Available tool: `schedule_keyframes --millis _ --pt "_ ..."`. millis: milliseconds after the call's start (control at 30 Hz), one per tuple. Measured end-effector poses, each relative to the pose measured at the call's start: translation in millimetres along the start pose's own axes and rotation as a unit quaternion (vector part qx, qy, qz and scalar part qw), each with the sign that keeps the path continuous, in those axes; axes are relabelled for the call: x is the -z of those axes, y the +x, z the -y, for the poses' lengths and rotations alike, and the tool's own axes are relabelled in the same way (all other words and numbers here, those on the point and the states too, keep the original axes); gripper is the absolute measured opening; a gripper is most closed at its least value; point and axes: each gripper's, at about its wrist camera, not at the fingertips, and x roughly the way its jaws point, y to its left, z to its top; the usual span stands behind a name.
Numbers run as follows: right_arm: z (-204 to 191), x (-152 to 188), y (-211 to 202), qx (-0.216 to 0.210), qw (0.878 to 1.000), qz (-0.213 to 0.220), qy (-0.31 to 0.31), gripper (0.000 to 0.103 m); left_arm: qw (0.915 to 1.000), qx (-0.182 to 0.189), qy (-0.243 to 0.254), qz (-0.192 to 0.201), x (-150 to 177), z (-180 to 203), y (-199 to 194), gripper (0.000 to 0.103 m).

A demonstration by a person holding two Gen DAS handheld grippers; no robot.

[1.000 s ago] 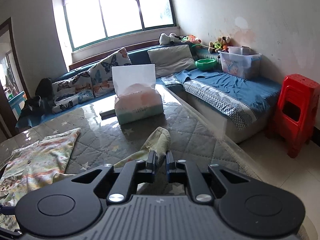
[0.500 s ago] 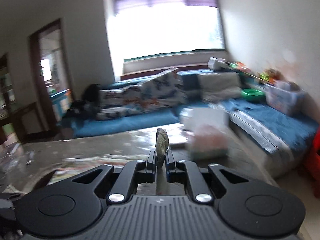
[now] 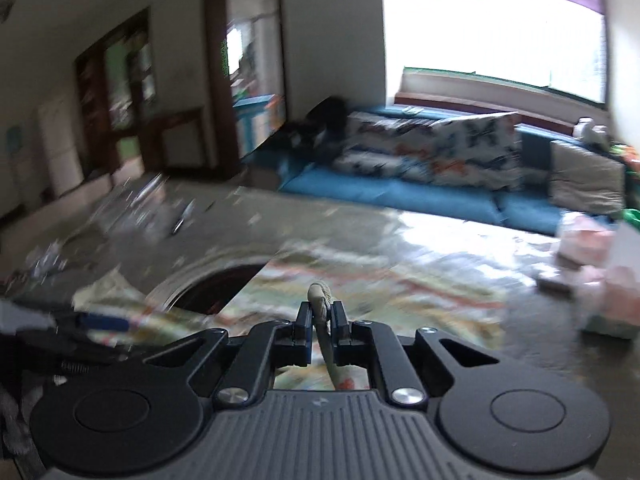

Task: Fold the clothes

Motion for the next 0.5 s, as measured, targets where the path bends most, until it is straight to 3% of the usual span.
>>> schedule_keyframes --millis 133,267,500 --pt "-27 12 20 -0.033 0.999 -0.037 -0.021 0.017 0.9999 -0.009 -0.011 -0.004 3 -9 1 0.081" --pt "-32 20 14 -0.050 0.997 -0.045 -0.037 0.024 0.9999 -0.008 -0.008 -0.001 1 -6 0 0.081" --pt "7 41 -9 -0.003 0.997 -0.072 -0.030 0.025 0.9994 0.026 0.023 0.005 -5 20 3 0.079"
